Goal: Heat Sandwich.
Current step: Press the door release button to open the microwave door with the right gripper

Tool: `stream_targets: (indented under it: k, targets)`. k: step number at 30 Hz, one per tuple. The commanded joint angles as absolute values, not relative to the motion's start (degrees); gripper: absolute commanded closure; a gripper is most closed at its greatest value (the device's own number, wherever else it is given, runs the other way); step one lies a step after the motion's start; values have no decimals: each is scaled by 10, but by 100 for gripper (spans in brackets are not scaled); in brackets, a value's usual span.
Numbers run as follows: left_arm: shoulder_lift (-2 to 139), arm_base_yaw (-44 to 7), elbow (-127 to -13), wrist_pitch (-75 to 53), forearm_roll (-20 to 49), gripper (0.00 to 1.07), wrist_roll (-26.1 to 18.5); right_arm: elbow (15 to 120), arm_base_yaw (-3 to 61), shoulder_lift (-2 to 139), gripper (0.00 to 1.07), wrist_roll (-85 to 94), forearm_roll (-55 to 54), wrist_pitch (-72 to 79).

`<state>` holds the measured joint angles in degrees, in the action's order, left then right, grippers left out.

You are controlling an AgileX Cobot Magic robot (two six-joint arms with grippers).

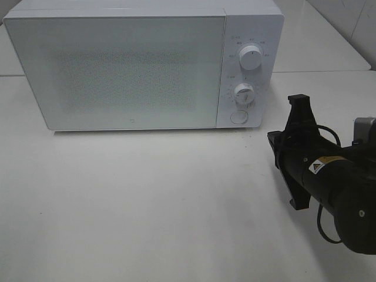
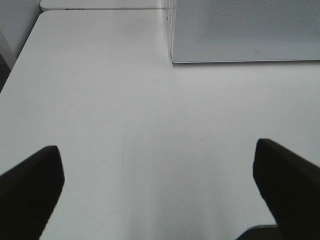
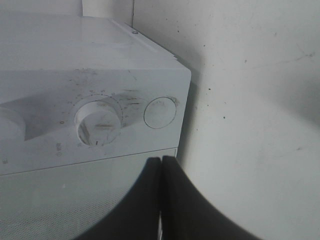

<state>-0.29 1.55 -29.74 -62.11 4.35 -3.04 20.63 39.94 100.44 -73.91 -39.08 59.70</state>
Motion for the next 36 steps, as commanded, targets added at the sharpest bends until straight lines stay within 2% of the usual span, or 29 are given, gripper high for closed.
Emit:
stream_targets:
  k: [1,10,27,36]
  targets:
    - [-12,15,-297,-614,50,9,-32,218,399,1011,107,-742,-399,598]
    - [-12,15,-297,-614,50,9,-32,277,399,1077,107,-771,-388,594]
    - [-12,15,-297,-614,50,9,-32,403,325,1157,107,-775,-328,521]
    - [-12,15,-297,-614,50,9,-32,454,312,1188,107,-778,-323,505]
